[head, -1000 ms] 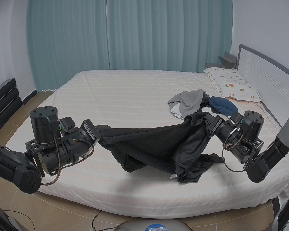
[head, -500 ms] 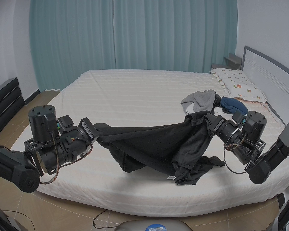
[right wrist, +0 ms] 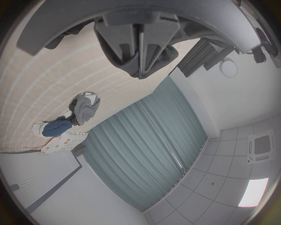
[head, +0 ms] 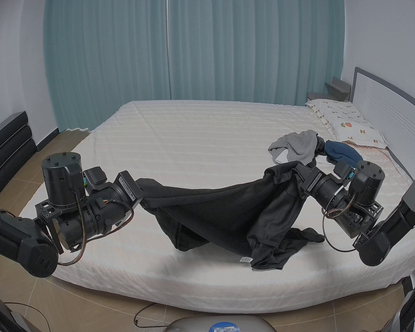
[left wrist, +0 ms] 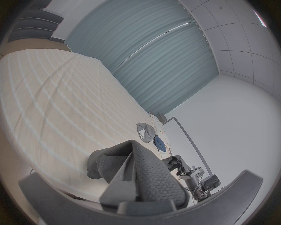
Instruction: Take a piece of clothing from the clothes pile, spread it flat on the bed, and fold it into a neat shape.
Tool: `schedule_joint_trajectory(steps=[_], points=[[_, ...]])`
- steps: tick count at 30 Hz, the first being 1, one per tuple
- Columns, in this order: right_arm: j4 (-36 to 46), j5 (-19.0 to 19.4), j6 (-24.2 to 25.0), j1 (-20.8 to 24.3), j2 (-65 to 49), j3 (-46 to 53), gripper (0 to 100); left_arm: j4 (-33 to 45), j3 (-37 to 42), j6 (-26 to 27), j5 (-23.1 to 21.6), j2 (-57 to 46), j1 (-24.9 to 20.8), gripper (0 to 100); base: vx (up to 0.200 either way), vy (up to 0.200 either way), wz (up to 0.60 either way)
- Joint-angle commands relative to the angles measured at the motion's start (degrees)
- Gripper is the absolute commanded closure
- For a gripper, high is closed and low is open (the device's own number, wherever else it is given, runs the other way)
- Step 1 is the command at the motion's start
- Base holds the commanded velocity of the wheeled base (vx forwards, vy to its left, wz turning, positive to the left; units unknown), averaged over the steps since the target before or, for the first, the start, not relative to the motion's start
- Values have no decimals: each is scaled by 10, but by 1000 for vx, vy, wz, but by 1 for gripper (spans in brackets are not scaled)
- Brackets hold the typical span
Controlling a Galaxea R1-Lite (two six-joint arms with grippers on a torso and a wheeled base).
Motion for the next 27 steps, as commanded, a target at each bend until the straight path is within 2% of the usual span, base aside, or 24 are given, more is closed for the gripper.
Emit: schedule_joint_trajectory(steps=[1, 10, 16, 23, 27], points=[[0, 1, 0, 0, -6, 5, 100, 0, 0, 0, 0, -2, 0, 100, 0, 0, 0], [0, 4, -3, 7, -31, 16, 100, 3, 0, 2, 2, -23, -2, 100, -178, 0, 0], [-1, 6, -22, 14, -61, 27, 100, 5, 6, 3, 3, -47, -12, 100, -200, 0, 0], [8, 6, -53, 29, -156, 40, 100, 7, 16, 19, 4, -93, -29, 100, -200, 0, 0], [19, 7, -59, 24, -201, 26, 100, 9, 14, 33, 5, -121, -32, 100, -200, 0, 0]])
